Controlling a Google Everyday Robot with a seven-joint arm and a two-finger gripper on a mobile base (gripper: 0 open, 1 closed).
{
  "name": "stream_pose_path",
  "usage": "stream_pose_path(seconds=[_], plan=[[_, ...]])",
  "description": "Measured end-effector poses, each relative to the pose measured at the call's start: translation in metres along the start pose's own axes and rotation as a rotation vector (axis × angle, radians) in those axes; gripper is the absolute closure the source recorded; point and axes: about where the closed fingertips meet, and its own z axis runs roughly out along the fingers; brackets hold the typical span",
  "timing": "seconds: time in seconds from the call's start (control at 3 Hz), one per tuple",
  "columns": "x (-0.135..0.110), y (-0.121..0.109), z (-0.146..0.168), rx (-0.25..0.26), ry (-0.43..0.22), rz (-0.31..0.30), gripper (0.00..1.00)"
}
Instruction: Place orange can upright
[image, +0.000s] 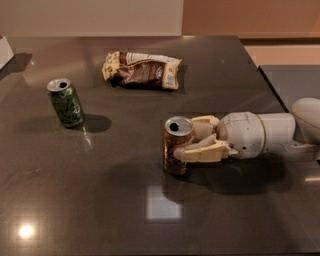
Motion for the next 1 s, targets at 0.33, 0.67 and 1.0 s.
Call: stream_pose_path(seconds=[0.33, 0.67, 1.0], plan=[[-0.0009, 0.0005, 0.002, -0.003, 0.0, -0.002, 0.35], [-0.0019, 0.0011, 0.0039, -0.007, 0.001, -0.004, 0.13], [-0.0029, 0.0016, 0.0059, -0.011, 0.002, -0.006, 0.0]])
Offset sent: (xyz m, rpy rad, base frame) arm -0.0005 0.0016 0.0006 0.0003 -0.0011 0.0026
